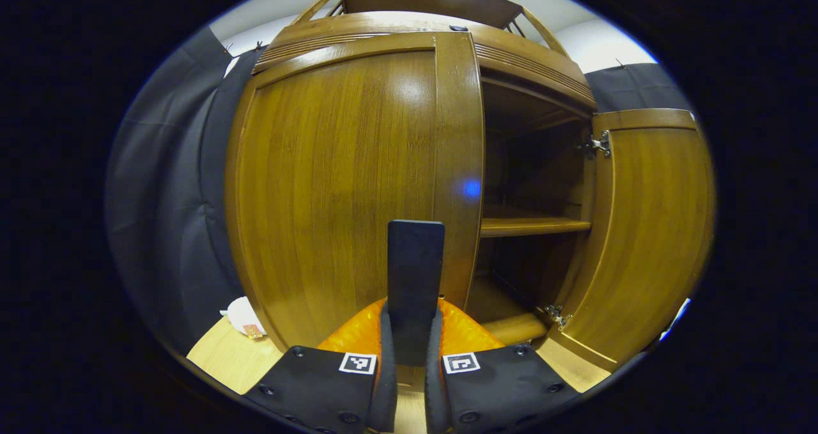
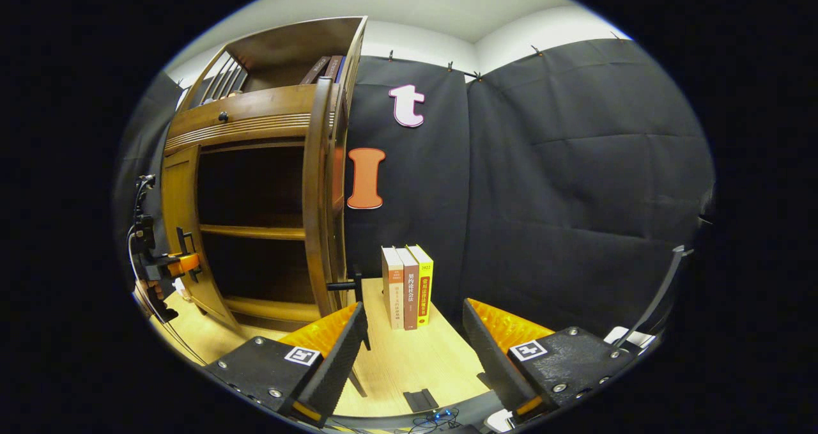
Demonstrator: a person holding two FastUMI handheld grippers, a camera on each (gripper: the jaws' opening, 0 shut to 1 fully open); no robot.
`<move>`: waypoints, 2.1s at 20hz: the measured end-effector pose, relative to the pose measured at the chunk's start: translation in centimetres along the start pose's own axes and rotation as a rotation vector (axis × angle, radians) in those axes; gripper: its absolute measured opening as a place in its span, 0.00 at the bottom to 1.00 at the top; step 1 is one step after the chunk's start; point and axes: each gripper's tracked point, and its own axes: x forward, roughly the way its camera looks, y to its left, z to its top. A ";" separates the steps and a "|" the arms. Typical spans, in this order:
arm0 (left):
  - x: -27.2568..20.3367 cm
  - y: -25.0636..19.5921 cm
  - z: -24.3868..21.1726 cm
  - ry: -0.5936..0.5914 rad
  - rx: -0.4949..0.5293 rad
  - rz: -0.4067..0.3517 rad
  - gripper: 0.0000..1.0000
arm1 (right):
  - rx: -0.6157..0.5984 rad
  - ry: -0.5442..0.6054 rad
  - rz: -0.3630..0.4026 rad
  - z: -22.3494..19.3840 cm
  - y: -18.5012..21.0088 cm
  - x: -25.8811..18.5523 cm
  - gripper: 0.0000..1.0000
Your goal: Open the right door of the double-door shoe cabinet with the right hand, and open the left door with the left hand.
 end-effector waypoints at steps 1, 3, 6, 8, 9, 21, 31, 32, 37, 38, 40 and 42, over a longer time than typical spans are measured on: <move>-0.7 0.3 0.0 0.001 -0.002 -0.013 0.24 | 0.002 -0.002 -0.006 0.2 0.5 -0.5 0.92; -2.6 0.7 -0.2 0.001 -0.010 -0.041 0.24 | 0.006 -0.007 -0.017 0.5 1.8 -1.1 0.92; -5.5 2.4 -0.4 0.000 -0.004 -0.070 0.24 | 0.015 -0.023 -0.015 0.6 4.5 -3.0 0.92; -7.3 3.6 -0.5 0.002 0.001 -0.085 0.24 | 0.021 -0.035 -0.003 0.6 6.6 -3.5 0.92; -8.1 4.1 -0.5 0.008 -0.003 -0.087 0.24 | 0.025 -0.030 0.004 0.4 7.6 -3.6 0.92; -14.1 11.5 -0.8 0.018 0.014 -0.081 0.23 | 0.018 -0.028 0.090 0.7 14.7 -4.1 0.99; -16.7 19.6 -1.0 -0.001 -0.022 0.005 0.13 | 0.022 -0.036 0.163 1.0 18.8 -3.8 0.86; -16.9 20.4 -0.9 -0.005 -0.045 0.002 0.13 | 0.022 -0.034 0.176 0.9 19.3 -3.8 0.92; -17.0 24.2 -1.1 0.001 -0.088 -0.023 0.13 | 0.003 -0.039 0.235 1.3 22.6 -3.7 0.99; -17.1 24.9 -1.1 0.001 -0.087 -0.024 0.10 | -0.005 -0.041 0.245 1.3 23.2 -3.8 0.99; -17.0 25.7 -1.1 0.001 -0.088 -0.042 0.10 | -0.016 -0.046 0.261 1.7 24.3 -3.7 0.99; -16.9 25.9 -1.0 0.002 -0.086 -0.066 0.11 | -0.014 -0.047 0.280 2.0 25.5 -3.7 0.99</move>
